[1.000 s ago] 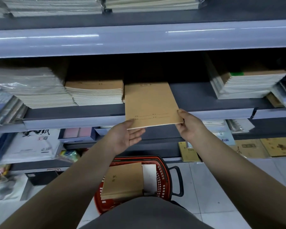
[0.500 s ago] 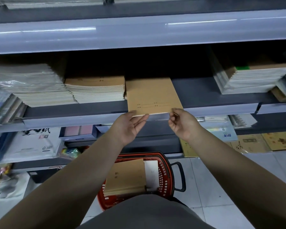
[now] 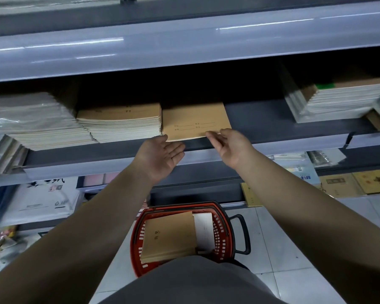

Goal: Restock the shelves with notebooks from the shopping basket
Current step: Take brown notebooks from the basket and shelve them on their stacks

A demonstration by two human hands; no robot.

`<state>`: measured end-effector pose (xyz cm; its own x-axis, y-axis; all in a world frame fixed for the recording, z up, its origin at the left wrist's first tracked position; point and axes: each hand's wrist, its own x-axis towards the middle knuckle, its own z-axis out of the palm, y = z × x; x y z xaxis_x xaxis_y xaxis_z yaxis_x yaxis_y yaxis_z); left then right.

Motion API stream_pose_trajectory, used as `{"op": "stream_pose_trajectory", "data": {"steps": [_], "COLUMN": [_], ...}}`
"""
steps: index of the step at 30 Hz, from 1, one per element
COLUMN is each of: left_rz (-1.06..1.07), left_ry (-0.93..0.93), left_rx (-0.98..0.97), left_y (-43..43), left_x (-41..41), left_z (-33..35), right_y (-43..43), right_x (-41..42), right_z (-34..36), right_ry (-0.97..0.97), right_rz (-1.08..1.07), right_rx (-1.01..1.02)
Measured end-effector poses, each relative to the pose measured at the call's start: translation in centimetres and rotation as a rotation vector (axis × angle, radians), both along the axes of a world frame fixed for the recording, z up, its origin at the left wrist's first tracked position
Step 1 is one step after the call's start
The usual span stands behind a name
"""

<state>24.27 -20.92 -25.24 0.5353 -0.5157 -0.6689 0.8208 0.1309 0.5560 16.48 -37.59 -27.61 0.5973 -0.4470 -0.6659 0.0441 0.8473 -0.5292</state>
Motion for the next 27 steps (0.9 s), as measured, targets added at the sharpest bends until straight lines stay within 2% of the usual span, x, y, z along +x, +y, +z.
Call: {"op": "stream_pose_trajectory", "data": {"steps": [6,14,27], "left_rz": [0.047,0.109,0.114], "left_ry": [0.034,0.078,0.063], "left_rx": [-0.029,-0.117,-0.108], "left_y": [-1.2,-1.5,-1.2], "left_x": [0.6,3.1,2.5], "left_z": [0.0,0.4,0.0], "right_y": [-0.2,-0.5,0.5], "right_x": [1.4,2.9,2.9], "right_z": [0.7,1.5,1.7], "right_ry": [-0.006,0.013,-0.014], "right_rz": [0.029,0.149,0.171], "right_rx": [0.039,-0.035,-0.036]}}
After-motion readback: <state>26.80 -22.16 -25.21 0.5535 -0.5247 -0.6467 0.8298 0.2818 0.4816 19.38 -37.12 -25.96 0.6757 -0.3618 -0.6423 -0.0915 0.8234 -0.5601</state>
